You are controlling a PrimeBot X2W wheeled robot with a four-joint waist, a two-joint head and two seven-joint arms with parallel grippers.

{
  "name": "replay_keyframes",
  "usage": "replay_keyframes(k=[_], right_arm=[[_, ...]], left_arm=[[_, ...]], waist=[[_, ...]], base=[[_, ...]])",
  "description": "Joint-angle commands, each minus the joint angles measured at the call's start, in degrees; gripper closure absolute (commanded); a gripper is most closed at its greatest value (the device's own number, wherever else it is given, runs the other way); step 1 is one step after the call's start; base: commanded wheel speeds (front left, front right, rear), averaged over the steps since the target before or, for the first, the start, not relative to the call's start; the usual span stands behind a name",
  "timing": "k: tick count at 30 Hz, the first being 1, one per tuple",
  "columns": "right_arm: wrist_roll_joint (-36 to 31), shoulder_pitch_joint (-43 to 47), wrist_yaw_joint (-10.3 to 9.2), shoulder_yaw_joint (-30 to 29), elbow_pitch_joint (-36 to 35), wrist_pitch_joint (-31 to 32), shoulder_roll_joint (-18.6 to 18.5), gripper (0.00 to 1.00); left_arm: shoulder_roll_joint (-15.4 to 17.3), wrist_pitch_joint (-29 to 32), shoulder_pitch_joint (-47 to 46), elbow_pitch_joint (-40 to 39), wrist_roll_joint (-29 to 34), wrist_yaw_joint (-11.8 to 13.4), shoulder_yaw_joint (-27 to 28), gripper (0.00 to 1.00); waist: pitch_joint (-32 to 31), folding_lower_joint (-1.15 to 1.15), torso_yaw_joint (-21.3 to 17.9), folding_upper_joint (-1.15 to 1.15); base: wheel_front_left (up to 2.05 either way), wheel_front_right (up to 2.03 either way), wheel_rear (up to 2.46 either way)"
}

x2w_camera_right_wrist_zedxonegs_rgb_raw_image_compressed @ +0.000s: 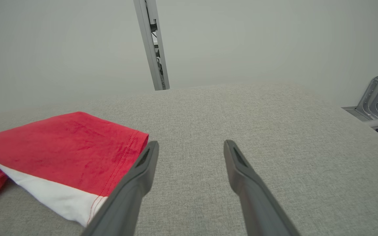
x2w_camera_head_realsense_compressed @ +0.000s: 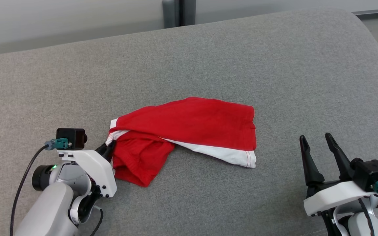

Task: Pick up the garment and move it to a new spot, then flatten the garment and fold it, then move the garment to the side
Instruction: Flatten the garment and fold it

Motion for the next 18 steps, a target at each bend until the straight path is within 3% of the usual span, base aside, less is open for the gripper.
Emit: replay_keyframes(k=[1,9,18], right_arm=[[0.25,-0.72,0.11,-0.29,0.04,-0.30,-0.27,0.00],[-0.01,-0.70,0.12,1.98,0.96,0.62,-0.26,0.00],[-0.56,-0.14,0.11,14.13,4.96,3.18,-0.32,0.00]], left_arm=[[0.46,-0.70,-1.38,0.10,0.63,-0.17,-0.02,1.00],[0.95,-2.56,-1.77,-1.25,1.83,0.51,-0.42,1.00],[0.47,-2.76,-1.89,-3.89,2.34,0.96,-1.49,1.00]], waist=[[0.08,0.00,0.07,0.00],[0.13,0.00,0.56,0.00],[0.84,0.00,2.06,0.00]], base=[[0.00,0.00,0.00],[0.00,0.00,0.00],[0.00,0.00,0.00]])
